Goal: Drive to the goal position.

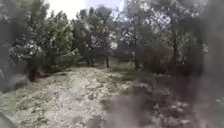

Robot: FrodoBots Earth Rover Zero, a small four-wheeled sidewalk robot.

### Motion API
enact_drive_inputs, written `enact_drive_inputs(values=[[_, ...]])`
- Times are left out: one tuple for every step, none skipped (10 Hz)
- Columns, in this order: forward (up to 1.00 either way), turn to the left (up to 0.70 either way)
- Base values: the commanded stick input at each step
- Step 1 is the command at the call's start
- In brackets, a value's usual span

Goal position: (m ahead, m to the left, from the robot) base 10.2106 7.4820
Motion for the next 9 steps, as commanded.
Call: enact_drive_inputs(values=[[0.85,0.29],[0.85,0.34],[0.85,0.28],[0.85,0.00],[0.85,0.00],[0.85,0.00],[0.85,0.00],[0.85,0.01],[0.85,0.23]])
